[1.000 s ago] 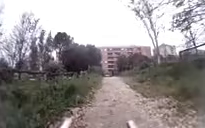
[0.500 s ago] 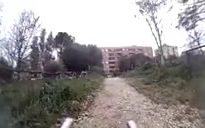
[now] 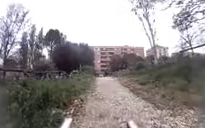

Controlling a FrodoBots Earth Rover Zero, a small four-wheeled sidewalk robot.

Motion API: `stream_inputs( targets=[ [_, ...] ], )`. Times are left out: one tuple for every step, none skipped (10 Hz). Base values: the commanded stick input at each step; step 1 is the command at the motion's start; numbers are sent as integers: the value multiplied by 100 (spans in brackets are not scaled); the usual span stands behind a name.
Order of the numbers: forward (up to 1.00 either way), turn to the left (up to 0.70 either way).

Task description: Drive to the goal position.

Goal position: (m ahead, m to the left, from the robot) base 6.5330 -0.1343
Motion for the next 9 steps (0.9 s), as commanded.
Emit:
stream_inputs(
  targets=[
    [70, 0],
    [70, 0],
    [70, 0],
    [70, 0],
    [70, 0],
    [70, 0],
    [70, 0],
    [70, 0],
    [70, 0]
  ],
)
